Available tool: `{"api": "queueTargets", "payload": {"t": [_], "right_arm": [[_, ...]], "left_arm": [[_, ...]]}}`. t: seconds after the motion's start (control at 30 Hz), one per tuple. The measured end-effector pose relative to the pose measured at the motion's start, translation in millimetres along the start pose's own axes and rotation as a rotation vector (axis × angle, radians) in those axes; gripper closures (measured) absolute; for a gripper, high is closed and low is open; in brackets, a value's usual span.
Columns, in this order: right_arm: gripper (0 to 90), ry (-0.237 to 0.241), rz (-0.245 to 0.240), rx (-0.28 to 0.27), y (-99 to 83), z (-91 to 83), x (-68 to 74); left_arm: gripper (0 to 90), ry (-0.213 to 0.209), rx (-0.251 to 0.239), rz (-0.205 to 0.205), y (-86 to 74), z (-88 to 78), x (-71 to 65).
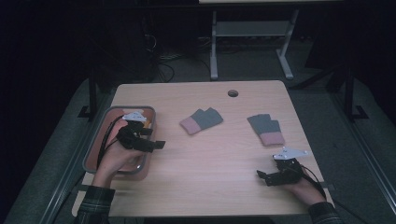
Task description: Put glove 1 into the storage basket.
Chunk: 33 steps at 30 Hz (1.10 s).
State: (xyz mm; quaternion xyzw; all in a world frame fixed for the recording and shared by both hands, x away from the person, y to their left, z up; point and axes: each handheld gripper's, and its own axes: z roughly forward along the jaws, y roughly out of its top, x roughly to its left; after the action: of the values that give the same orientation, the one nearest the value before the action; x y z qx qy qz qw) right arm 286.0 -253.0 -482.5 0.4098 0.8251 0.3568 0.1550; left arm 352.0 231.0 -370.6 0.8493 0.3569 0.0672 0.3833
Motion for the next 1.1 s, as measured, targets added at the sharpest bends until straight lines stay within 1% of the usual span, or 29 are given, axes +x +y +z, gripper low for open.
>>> {"api": "queueTargets", "payload": {"t": [0.03,0.13,0.27,0.47,0.5,0.57,0.67,0.73,0.8,0.9,0.93,1.0,1.07,1.1], "right_arm": [[7.8,0.0,0.001,0.0,0.0,0.0,0.0],[7.7,0.0,0.0,0.0,0.0,0.0,0.0],[7.7,0.0,0.0,0.0,0.0,0.0,0.0],[7.7,0.0,0.0,0.0,0.0,0.0,0.0],[7.7,0.0,0.001,0.0,0.0,0.0,0.0],[7.7,0.0,0.0,0.0,0.0,0.0,0.0],[7.7,0.0,0.0,0.0,0.0,0.0,0.0],[7.7,0.0,-0.001,0.0,0.0,0.1,0.0],[7.7,0.0,0.0,0.0,0.0,0.0,0.0],[7.7,0.0,-0.001,0.0,0.0,0.0,0.0],[7.7,0.0,-0.001,0.001,0.0,0.0,0.0],[7.7,0.0,-0.001,0.001,0.0,0.0,0.0],[7.7,0.0,-0.001,0.001,0.0,0.0,-0.1],[7.7,0.0,-0.001,0.001,0.0,0.0,0.0]], "left_arm": [[17.7,-0.004,0.001,0.011,1.1,2.0,-3.2],[17.7,-0.016,-0.005,0.026,3.7,8.9,-13.6],[17.8,-0.013,-0.007,0.04,6.0,18.1,-24.7],[17.8,-0.022,-0.011,0.054,5.1,33.0,-39.6],[17.8,-0.022,-0.005,0.064,4.5,35.5,-42.1],[17.8,-0.026,-0.006,0.069,3.3,39.6,-46.4],[17.8,-0.03,0.006,0.085,0.8,46.5,-52.0],[17.8,-0.031,0.005,0.083,-1.7,51.9,-56.8],[17.8,-0.026,0.01,0.101,-3.8,55.4,-59.7],[17.8,-0.017,0.012,0.108,-8.5,63.6,-65.3],[17.8,-0.013,0.014,0.119,-10.6,66.5,-66.4],[17.8,-0.013,0.016,0.125,-14.3,71.1,-68.3],[17.5,-0.002,0.01,0.13,-18.5,75.0,-70.0],[17.5,-0.002,0.011,0.128,-21.0,77.1,-71.0]]}}
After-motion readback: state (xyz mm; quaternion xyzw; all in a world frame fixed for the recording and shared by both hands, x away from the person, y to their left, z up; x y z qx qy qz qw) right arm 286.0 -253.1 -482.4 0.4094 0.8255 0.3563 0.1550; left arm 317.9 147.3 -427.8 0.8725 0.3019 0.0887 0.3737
